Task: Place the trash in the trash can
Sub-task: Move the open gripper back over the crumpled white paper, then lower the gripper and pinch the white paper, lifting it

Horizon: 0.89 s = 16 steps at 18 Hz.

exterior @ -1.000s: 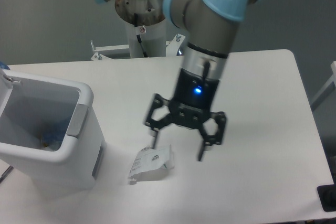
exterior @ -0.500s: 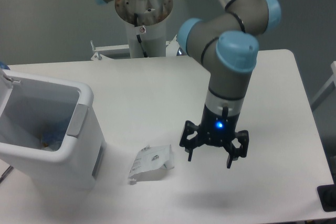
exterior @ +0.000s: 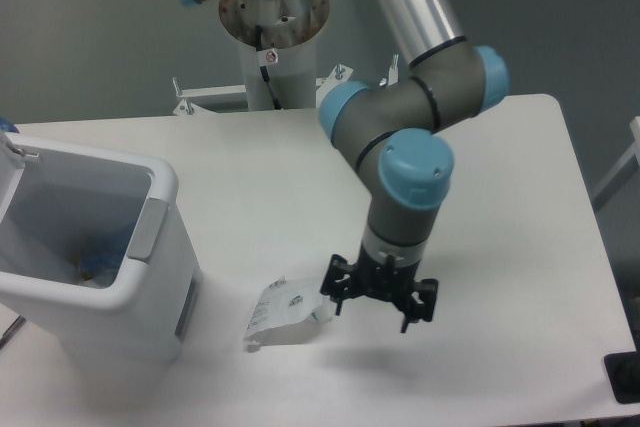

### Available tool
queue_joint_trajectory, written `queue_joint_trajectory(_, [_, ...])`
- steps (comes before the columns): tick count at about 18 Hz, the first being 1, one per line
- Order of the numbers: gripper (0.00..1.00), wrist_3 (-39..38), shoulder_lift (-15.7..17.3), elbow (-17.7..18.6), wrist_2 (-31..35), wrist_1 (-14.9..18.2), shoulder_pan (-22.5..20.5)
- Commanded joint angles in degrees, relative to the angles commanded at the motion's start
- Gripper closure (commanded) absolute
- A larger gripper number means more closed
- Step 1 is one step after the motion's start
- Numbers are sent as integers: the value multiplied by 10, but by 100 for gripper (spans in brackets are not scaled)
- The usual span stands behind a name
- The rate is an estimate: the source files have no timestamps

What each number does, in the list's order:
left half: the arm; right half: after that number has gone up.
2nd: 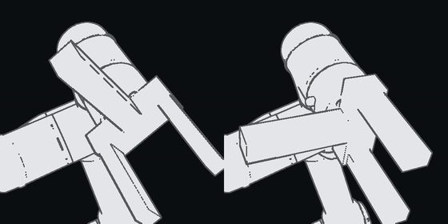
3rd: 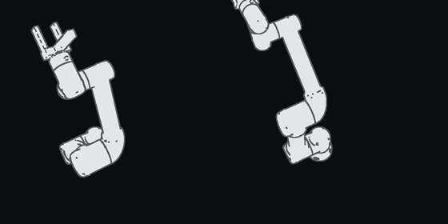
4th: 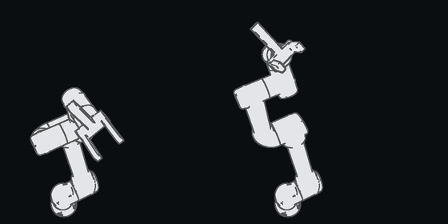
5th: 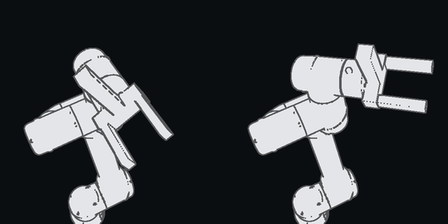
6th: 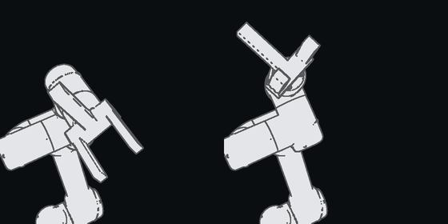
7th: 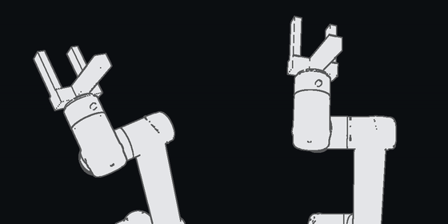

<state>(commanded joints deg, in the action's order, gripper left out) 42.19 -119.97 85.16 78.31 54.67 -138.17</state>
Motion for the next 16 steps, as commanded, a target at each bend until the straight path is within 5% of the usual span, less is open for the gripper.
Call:
queue_joint_trajectory(5, [1, 21, 5, 57, 4, -1, 47])
queue_joint_trajectory(10, [40, 49, 0, 76, 9, 13, 57])
queue_joint_trajectory(14, [100, 48, 4, 74, 11, 38, 57])
queue_joint_trajectory(16, [100, 45, 4, 74, 18, 38, 57])
